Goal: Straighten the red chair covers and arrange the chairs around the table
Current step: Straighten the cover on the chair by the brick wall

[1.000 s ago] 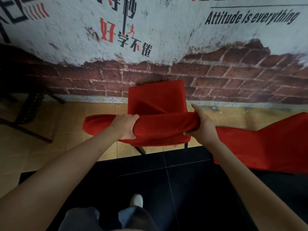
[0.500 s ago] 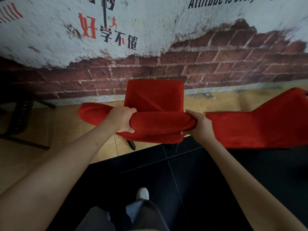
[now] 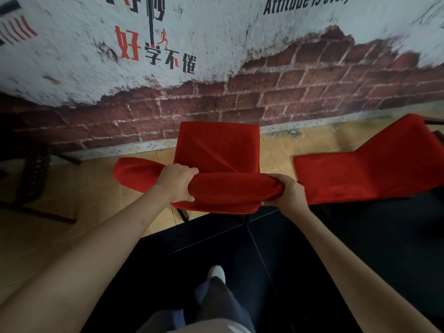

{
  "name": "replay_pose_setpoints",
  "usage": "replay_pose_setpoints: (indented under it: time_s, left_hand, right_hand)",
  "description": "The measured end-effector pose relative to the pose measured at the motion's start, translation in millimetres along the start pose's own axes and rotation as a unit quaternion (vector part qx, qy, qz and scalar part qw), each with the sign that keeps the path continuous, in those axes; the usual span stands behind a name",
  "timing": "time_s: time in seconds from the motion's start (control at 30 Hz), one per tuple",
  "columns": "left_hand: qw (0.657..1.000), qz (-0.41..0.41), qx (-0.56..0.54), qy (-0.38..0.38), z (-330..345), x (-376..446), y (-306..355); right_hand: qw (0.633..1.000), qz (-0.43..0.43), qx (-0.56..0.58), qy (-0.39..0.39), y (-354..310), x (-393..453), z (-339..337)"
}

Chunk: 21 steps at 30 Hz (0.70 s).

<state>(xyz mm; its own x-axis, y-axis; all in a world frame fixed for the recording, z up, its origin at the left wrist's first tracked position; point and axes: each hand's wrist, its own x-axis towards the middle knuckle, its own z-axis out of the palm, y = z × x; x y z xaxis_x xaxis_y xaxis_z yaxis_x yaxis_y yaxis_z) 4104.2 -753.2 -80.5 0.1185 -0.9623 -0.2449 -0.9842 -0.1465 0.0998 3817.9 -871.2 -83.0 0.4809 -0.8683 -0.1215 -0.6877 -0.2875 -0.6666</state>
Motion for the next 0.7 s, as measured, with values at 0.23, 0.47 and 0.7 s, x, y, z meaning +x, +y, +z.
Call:
replay_pose_setpoints:
  time_s: [0.23,0.47,0.7]
  left_hand:
    - [0.997,0.036,0.061,-0.016,16,-46,-6]
    - [0.99,0.075,0.117,-0.022,38,-93,6]
    - [0.99,0.063,0.127,-0.004,53,-142,10]
  right_hand:
    - [0.998,0.057,0.016,0.011,7,-68,44]
    - [0.997,0.08,0.019,0.009,17,-130,66]
    - [0.997,0.08,0.015,0.001,8,-169,77]
